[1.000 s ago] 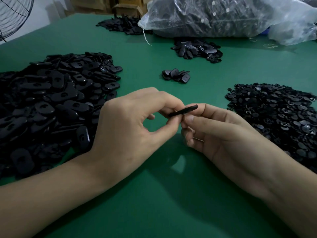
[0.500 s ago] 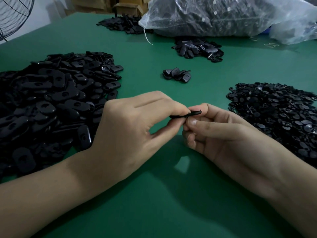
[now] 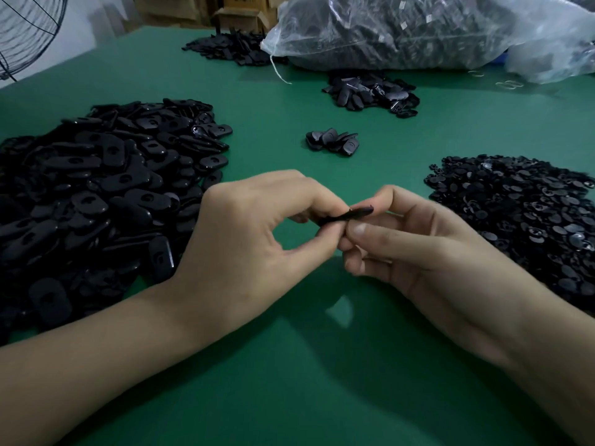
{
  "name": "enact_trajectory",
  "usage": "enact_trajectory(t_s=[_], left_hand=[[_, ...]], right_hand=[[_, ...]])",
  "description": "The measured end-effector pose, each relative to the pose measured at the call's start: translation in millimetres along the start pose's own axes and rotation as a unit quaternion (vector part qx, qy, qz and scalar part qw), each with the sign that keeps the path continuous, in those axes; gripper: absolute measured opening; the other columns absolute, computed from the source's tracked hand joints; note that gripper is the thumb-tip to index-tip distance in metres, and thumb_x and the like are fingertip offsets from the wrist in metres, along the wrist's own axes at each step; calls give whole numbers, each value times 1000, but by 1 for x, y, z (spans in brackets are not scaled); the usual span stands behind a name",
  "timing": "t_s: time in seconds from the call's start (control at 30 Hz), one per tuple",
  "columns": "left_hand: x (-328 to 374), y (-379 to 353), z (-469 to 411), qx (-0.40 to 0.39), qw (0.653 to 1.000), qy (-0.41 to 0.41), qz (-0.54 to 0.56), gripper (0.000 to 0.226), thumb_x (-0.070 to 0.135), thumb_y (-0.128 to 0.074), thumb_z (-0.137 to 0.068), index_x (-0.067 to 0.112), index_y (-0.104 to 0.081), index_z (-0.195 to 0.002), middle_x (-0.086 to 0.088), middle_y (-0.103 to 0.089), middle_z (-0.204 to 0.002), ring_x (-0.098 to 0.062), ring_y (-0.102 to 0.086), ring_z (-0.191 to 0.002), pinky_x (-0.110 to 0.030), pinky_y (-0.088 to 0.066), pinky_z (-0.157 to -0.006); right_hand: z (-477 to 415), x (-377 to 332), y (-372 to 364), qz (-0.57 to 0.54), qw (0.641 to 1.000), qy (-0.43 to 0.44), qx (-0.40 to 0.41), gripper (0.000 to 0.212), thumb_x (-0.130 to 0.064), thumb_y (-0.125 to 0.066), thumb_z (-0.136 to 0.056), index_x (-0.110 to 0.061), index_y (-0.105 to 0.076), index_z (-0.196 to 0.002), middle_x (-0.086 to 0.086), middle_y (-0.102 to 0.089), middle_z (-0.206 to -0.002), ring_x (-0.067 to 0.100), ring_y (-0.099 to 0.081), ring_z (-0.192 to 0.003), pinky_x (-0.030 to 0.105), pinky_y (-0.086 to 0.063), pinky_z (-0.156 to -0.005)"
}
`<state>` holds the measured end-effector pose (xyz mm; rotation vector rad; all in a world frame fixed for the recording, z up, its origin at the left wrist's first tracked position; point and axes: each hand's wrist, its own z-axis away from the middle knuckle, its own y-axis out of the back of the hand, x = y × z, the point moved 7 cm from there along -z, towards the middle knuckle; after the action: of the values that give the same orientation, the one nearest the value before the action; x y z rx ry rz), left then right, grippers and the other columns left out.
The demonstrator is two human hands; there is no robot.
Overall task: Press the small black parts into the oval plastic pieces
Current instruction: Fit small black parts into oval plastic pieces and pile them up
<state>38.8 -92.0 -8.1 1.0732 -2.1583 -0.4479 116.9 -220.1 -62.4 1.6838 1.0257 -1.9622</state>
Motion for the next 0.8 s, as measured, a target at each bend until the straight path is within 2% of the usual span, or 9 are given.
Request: enact_trajectory(t_s=[0.1,0.2,0.37,0.47,0.53,0.63,0.73,0.8], left_hand=[[-11,-6,-1,-7,995,62,71,6,11,-77,-86,17,-79,-87,12,-76,-82,-5,-74,-79,-19,-57,-77],[-23,-13,1,-34,982,124,142,10,9,-79,-86,19,-78,-87,11,-78,-81,-7,-76,-78,-21,-59,-78],[-41,-28,6,-82,933,222,270,10,5,-78,-87,15,-77,-89,0,-80,-84,-16,-78,-80,-26,-61,-80],[-45,-32,6,-113,929,247,250,12,8,-77,-88,18,-78,-95,0,-80,-86,-14,-78,-82,-27,-61,-83],[-42,-28,0,-138,949,209,193,28,13,-79,-88,25,-76,-113,8,-79,-91,-8,-76,-85,-24,-59,-87],[-28,-22,-15,-193,968,107,116,62,22,-82,-84,34,-60,-141,14,-74,-98,-5,-72,-92,-19,-56,-89],[-23,-21,-28,-254,962,55,87,59,27,-86,-81,31,-65,-136,12,-70,-95,-11,-72,-90,-27,-58,-84],[-22,-21,-35,-275,959,23,57,53,32,-87,-80,28,-70,-129,14,-70,-92,-11,-72,-86,-24,-58,-80]], right_hand=[[0,-12,2,112,990,80,37,18,-14,-70,-82,-2,-60,-90,15,-73,-84,23,-67,-68,35,-57,-72],[0,-17,3,190,973,121,51,17,-14,-66,-90,2,-60,-89,13,-75,-82,25,-70,-66,36,-59,-70],[-1,-17,7,274,949,144,60,15,-14,-67,-95,-2,-62,-87,10,-75,-80,25,-72,-64,37,-61,-67],[-4,-11,11,272,952,123,72,16,-16,-66,-98,-5,-63,-86,8,-75,-75,24,-71,-59,30,-56,-60],[-5,-8,13,250,959,109,76,18,-18,-63,-100,-6,-63,-87,8,-73,-73,21,-66,-55,26,-52,-57],[-5,-9,16,243,961,103,78,21,-23,-61,-102,-9,-64,-86,6,-72,-71,17,-59,-52,23,-46,-56],[-5,-9,15,225,967,97,71,22,-23,-60,-102,-12,-65,-83,5,-70,-68,15,-54,-52,23,-43,-54],[-5,-8,14,208,972,89,68,20,-22,-60,-102,-12,-64,-85,5,-69,-68,15,-53,-51,22,-43,-52]])
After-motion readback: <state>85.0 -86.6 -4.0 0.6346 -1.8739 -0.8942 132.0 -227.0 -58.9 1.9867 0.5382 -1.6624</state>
